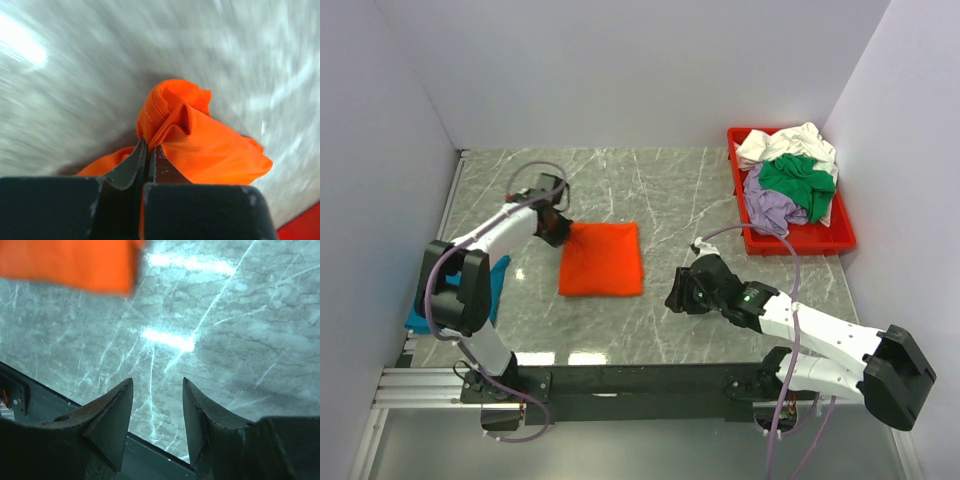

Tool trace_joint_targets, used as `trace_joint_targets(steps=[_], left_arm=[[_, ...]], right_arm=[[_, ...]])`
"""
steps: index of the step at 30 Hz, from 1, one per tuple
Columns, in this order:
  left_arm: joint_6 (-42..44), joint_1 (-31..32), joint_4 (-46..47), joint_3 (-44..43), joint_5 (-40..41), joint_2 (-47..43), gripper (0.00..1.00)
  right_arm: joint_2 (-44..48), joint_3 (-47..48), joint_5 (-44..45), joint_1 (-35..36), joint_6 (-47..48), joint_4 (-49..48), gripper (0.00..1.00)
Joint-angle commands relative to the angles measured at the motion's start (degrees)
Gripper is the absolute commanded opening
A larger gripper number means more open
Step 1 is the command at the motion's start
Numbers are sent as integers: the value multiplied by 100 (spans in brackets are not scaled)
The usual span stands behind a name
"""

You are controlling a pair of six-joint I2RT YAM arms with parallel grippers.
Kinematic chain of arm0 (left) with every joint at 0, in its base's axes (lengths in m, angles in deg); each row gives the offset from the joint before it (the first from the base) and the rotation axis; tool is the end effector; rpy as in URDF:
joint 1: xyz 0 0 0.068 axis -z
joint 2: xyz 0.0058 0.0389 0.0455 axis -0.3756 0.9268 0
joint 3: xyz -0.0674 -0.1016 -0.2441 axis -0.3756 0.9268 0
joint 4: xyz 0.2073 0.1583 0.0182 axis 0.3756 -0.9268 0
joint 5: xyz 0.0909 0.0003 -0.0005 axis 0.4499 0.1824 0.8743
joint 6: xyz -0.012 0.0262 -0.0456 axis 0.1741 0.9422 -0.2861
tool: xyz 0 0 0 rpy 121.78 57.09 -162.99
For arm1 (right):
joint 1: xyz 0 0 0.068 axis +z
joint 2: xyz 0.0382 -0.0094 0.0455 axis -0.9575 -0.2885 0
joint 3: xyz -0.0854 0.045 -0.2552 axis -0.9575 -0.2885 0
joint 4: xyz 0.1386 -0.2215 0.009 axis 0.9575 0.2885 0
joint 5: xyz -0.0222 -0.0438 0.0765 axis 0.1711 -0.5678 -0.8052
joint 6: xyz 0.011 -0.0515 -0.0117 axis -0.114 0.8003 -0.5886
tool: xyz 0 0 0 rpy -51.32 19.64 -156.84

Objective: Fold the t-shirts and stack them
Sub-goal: Neatly place the folded tshirt to the corner

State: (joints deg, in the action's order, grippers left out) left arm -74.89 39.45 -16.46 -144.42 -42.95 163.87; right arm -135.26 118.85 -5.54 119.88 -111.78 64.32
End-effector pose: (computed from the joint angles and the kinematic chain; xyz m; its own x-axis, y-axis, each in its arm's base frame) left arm 0.3248 -0.0946 0.2106 -0.4964 -0.8128 -0.3049 -0.7403 0.5798 -0.3404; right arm 0.1456 0.1529 0.2033 -0.8319 0.0784 -0.5494 -0.2211 0.8611 0.4578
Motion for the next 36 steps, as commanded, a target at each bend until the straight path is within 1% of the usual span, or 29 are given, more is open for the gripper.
trace_joint_targets(steps=[1, 6, 8, 9, 11, 14, 17, 20, 26, 30, 32, 36], left_arm=[[-236, -647, -841, -285, 383, -82, 1], [-105, -1604, -1000, -355, 216, -380, 1], [-52, -1878, -1061, -382, 181, -512, 1], [-43, -2132, -1096, -390, 137, -643, 1], [10, -2370, -1106, -382, 67, -784, 1], [124, -2914, -1114, -417, -92, -1022, 1], [212, -3275, -1141, -601, -267, -1049, 1], [160, -3522, -1184, -890, -426, -944, 1], [-95, -3786, -1123, -1550, -557, -610, 1], [-104, -3953, -1219, -1971, -567, -372, 1], [-96, -4041, -1290, -2008, -593, -354, 1], [-78, -4147, -1098, -1614, -558, -626, 1]], right_arm=[[176, 273, 66, -34, 61, 144, 52], [150, 343, -5, -34, 69, 170, 52], [141, 370, -57, -33, 69, 153, 52], [115, 378, -84, -34, 87, 135, 52], [79, 422, -119, -34, 78, 135, 52], [9, 431, -154, -16, 69, 56, 52], [-61, 457, -321, -25, 61, 12, 52], [-96, 493, -382, -7, 61, 12, 51], [-132, 580, -374, -7, 78, 73, 51], [-132, 572, -383, -7, 96, 100, 51], [-114, 572, -383, -7, 87, 91, 51], [-167, 607, -435, -7, 87, 47, 51]])
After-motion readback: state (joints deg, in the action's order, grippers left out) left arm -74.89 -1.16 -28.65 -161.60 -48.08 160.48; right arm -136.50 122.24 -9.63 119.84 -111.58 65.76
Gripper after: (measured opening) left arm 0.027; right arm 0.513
